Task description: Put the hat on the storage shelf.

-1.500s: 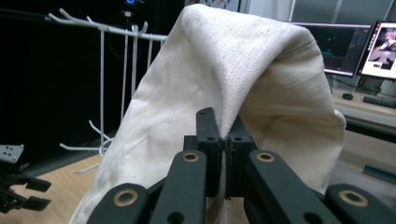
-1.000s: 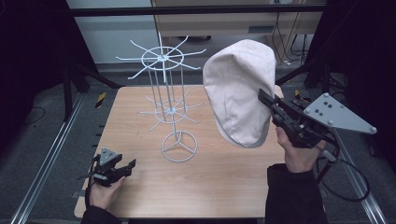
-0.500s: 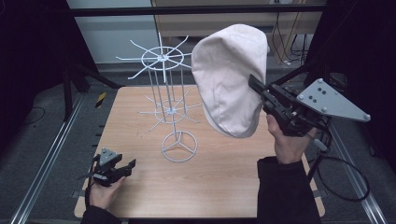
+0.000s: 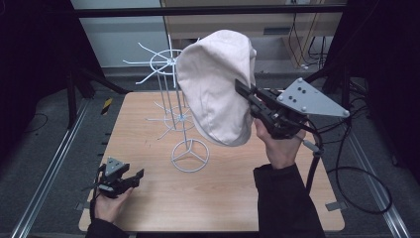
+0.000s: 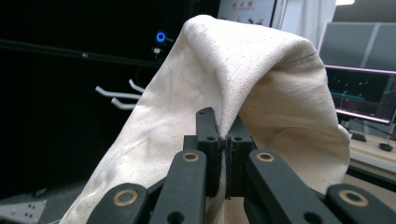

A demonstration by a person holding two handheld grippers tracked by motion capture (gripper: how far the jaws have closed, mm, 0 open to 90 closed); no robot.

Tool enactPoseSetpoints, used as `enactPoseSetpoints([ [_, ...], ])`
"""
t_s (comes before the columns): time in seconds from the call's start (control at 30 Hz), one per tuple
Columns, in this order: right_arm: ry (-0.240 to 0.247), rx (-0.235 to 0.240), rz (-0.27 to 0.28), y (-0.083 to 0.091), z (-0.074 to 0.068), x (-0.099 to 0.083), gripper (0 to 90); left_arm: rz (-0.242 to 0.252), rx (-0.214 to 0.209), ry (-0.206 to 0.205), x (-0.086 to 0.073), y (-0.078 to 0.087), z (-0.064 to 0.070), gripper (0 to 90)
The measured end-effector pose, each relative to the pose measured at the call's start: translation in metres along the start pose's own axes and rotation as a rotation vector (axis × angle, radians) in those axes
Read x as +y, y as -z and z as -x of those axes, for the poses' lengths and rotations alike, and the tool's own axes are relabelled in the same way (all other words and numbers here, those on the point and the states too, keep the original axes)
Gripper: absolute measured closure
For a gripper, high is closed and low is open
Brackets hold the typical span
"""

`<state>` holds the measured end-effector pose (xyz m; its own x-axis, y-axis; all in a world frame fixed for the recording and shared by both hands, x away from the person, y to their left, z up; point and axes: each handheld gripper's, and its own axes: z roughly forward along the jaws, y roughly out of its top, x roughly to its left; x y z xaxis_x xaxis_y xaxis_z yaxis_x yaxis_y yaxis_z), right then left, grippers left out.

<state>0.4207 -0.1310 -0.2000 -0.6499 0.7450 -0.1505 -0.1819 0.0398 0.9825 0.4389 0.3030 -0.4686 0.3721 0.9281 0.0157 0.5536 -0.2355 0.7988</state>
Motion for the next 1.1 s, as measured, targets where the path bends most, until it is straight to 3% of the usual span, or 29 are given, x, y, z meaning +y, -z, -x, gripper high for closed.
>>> enactPoseSetpoints([
  [0.47,-0.034,0.040,-0.059,-0.009,-0.002,-0.036,87.7,-0.003,0.001,0.001,0.000,-0.001,0.000,37.9],
  [1.1,-0.064,0.054,-0.193,-0.021,-0.004,-0.078,81.9,-0.001,0.000,0.000,0.000,-0.001,0.000,37.9],
])
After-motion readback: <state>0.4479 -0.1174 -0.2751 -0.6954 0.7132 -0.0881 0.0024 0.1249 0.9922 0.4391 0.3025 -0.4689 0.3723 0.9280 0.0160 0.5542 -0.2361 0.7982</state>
